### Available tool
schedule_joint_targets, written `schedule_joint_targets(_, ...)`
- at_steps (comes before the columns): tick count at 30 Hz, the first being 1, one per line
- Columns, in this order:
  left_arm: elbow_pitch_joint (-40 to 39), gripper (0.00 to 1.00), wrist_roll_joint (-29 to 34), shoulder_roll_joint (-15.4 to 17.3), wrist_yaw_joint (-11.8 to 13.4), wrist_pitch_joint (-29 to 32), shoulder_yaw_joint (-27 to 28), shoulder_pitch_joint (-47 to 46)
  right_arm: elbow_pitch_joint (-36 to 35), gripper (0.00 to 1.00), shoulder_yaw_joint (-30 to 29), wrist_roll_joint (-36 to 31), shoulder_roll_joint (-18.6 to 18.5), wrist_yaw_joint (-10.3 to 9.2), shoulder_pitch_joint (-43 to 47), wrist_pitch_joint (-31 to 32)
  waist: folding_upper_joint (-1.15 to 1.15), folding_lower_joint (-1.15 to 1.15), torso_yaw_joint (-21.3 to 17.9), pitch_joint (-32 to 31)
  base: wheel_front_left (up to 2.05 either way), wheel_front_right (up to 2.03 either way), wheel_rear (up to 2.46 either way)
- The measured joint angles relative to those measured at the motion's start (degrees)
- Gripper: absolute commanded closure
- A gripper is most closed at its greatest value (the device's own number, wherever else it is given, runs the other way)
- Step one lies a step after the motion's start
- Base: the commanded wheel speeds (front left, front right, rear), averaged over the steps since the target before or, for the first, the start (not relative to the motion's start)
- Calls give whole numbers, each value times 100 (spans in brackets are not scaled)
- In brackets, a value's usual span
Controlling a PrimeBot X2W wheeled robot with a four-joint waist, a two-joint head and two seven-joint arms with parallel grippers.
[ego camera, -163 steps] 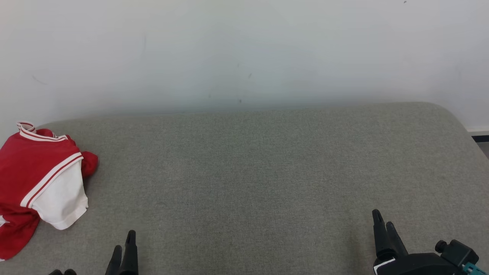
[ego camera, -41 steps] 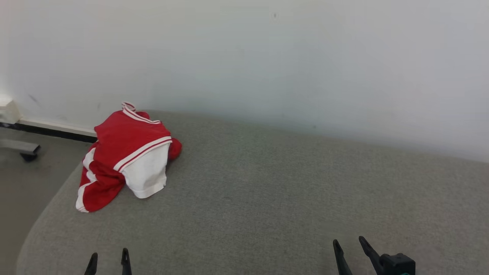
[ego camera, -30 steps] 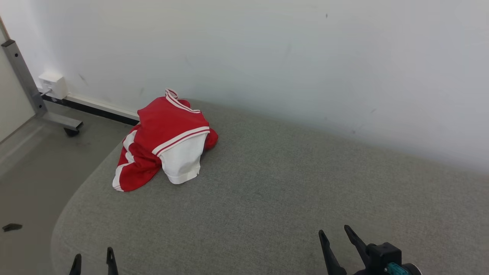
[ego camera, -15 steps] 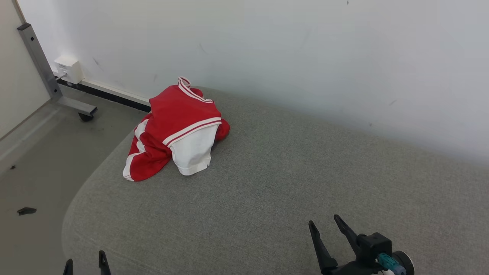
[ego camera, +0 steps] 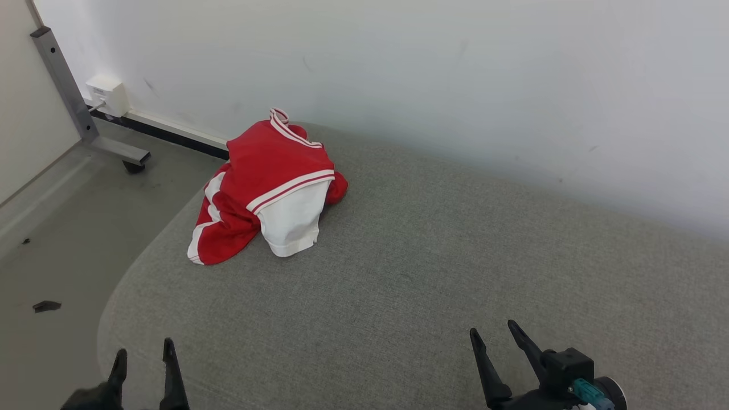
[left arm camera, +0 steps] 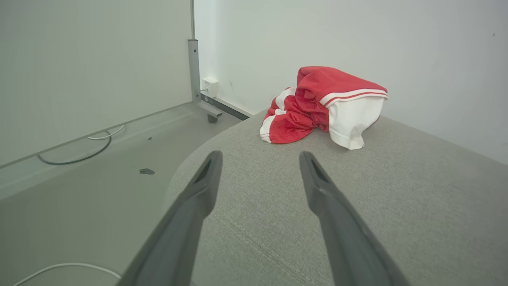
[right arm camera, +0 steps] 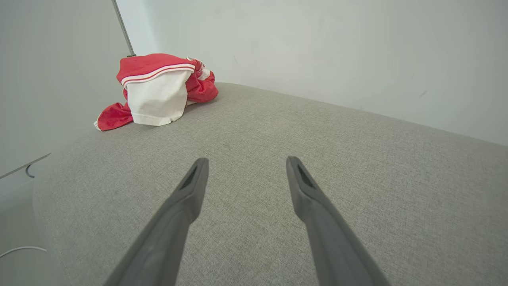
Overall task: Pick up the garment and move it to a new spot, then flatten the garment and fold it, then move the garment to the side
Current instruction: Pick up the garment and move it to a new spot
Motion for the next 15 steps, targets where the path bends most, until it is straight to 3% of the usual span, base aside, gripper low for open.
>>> schedule_joint_targets(5, 480, 0, -244, 191, -245, 657, -34, -854, -151, 0, -75, -29, -3, 0, 164, 5, 0, 0, 41, 66, 0, 0, 0)
schedule_joint_targets(15, 1462, 0, -1378, 761, -654, 1276, 740, -2825, -1182, 0, 356, -666, 4, 0, -402, 494, 0, -1, -89, 544, 0, 0, 0)
